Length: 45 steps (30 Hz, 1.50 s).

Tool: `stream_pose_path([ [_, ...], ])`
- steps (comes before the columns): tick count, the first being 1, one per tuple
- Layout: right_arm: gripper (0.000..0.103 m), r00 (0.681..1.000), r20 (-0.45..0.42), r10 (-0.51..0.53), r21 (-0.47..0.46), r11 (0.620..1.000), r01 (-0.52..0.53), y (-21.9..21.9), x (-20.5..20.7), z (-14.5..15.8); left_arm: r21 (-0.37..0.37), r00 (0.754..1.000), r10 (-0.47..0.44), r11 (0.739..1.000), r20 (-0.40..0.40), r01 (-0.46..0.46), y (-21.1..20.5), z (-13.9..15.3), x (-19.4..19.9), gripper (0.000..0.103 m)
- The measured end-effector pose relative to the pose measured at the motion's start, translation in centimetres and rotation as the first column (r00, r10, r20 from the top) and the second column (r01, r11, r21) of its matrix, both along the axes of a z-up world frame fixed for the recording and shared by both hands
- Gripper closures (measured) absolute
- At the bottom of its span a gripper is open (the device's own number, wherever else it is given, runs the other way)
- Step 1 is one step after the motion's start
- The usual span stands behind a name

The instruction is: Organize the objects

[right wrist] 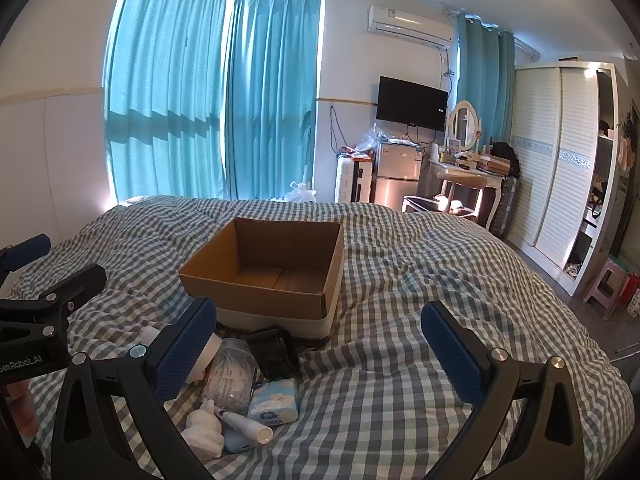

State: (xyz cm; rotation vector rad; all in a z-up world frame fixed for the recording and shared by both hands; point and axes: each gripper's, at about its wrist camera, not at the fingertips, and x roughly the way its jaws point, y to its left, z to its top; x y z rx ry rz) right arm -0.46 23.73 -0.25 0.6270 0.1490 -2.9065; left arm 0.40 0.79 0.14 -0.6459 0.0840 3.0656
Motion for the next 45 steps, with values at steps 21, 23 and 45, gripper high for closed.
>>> stream_pose_path([
  [21,0.000,1.000,0.007,0.008,0.004,1.000,-0.008,-0.28,0.19,-0.24,-0.011,1.000,0.015,1.000,-0.002,-0.015,0.10,-0.08,0.20,0.000],
  [23,0.000,1.000,0.007,0.009,0.004,1.000,-0.009,-0.29,0.19,-0.24,-0.012,1.000,0.017,1.000,-0.003,-0.017,0.07,-0.05,0.19,0.000],
  [45,0.000,1.000,0.010,0.017,0.004,1.000,-0.017,-0.63,0.21,-0.25,-0.048,0.999,0.037,0.998,-0.014,-0.037,0.32,0.20,0.42,0.000],
])
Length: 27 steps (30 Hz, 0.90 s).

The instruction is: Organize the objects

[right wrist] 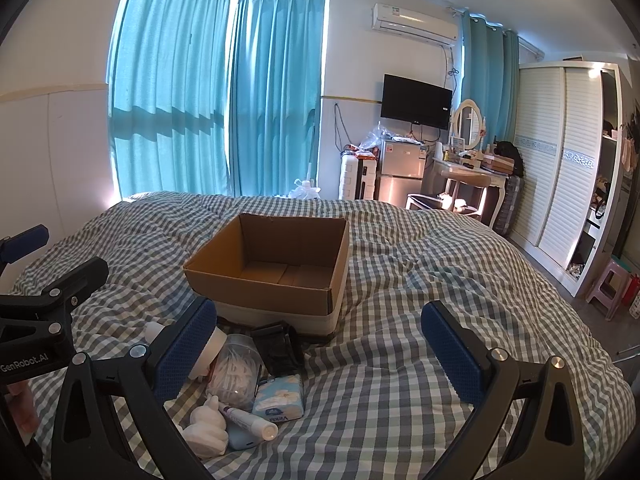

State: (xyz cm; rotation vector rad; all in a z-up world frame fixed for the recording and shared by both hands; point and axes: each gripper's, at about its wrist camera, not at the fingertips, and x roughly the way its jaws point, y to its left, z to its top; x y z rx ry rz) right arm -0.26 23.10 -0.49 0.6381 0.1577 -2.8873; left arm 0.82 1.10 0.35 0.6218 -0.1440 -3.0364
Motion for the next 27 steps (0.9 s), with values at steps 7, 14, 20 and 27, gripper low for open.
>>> stream_pose_path([
  [7,0.000,1.000,-0.001,0.001,0.000,1.000,-0.001,0.00,-0.01,0.01,-0.003,1.000,0.003,1.000,0.002,-0.003,0.12,-0.02,-0.05,0.000],
  [14,0.000,1.000,0.003,0.007,0.006,1.000,-0.007,-0.11,-0.19,-0.01,-0.002,1.000,0.000,1.000,0.014,0.000,0.27,-0.32,-0.29,0.000],
  [20,0.000,1.000,0.004,0.011,0.007,1.000,-0.011,-0.10,-0.28,-0.02,0.006,1.000,-0.003,1.000,0.026,0.003,0.23,-0.59,-0.59,0.000],
  [27,0.000,1.000,0.005,0.018,0.008,1.000,-0.018,-0.22,-0.32,-0.03,0.010,1.000,0.002,1.000,0.030,-0.003,0.18,-0.45,-0.62,0.000],
])
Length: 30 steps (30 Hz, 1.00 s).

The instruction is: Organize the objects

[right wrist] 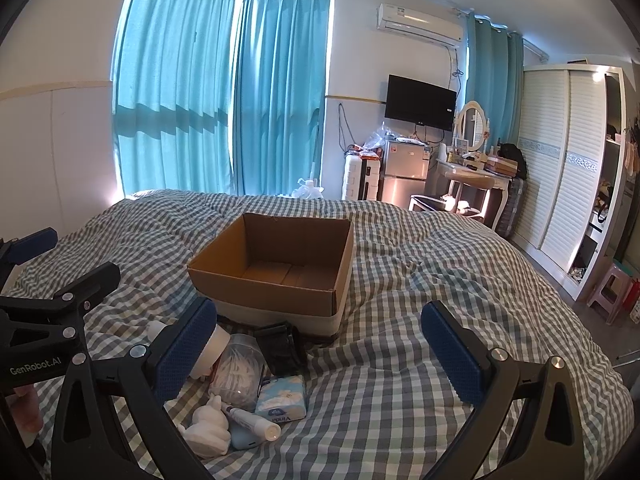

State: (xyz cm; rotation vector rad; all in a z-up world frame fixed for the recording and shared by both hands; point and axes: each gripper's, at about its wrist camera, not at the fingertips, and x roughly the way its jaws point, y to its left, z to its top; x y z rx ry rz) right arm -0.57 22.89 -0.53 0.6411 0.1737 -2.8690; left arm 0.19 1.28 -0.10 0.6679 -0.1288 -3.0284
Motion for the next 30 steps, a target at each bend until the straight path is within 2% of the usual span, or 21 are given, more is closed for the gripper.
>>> stream_pose_path([
  [13,0.000,0.997,0.071,-0.004,0.009,1.000,0.003,0.1,-1.3,-2.3,0.025,0.984,0.020,0.999,0.178,-0.025,-0.8,-4.1,-2.7,0.000],
  [22,0.000,0.984,0.173,-0.036,0.031,0.999,0.031,0.6,-4.1,-5.7,-0.002,0.943,-0.018,1.000,0.333,0.019,0.9,-9.2,-5.6,0.000],
  [25,0.000,0.974,0.221,-0.055,0.018,0.998,0.053,1.3,-5.6,-6.8,0.003,0.922,-0.041,0.999,0.384,0.043,1.7,-10.6,-6.8,0.000],
  [30,0.000,0.946,0.308,-0.097,0.041,0.995,0.089,1.6,-7.7,-8.4,0.006,0.900,-0.103,0.994,0.424,0.110,3.5,-12.1,-8.3,0.000],
])
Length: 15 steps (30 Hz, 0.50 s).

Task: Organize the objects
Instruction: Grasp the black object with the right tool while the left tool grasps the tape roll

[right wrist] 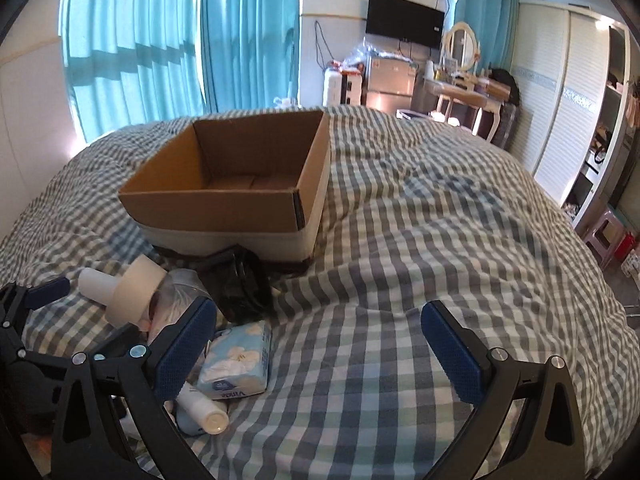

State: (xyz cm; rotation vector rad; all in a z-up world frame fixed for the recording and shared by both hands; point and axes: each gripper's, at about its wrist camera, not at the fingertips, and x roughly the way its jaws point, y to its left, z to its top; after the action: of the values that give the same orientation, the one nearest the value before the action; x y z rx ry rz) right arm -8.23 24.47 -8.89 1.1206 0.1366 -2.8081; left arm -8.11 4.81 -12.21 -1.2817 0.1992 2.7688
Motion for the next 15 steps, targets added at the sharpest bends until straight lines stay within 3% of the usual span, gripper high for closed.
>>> stream_pose_path([
  [3,0.000,1.000,0.029,0.002,-0.001,1.000,-0.002,0.0,-0.9,-0.7,-0.018,0.999,-0.051,0.999,0.019,0.051,1.2,-0.8,-0.9,0.001],
  [5,0.000,0.999,0.041,0.009,-0.005,1.000,-0.008,0.0,-1.3,-0.9,-0.025,0.997,-0.070,0.997,0.032,0.071,1.6,-1.3,-1.6,0.010],
  [8,0.000,0.998,0.064,0.010,0.007,1.000,-0.010,-0.3,-2.1,-1.0,0.003,0.996,-0.081,0.997,0.023,0.081,1.3,-1.0,-2.2,0.035],
  [9,0.000,0.997,0.072,0.011,0.011,1.000,-0.012,-0.5,-2.5,-1.1,0.017,0.996,-0.084,0.996,0.022,0.083,1.1,-1.0,-2.4,0.055],
  [10,0.000,0.997,0.076,0.015,0.012,1.000,-0.016,-0.6,-2.8,-1.2,0.034,0.996,-0.079,0.996,0.029,0.078,0.7,-0.9,-2.7,0.069],
  [15,0.000,0.996,0.078,0.044,0.041,0.998,-0.048,-2.1,-4.3,-1.4,0.091,0.998,-0.053,0.995,0.031,0.050,-1.1,0.0,-3.3,0.075],
])
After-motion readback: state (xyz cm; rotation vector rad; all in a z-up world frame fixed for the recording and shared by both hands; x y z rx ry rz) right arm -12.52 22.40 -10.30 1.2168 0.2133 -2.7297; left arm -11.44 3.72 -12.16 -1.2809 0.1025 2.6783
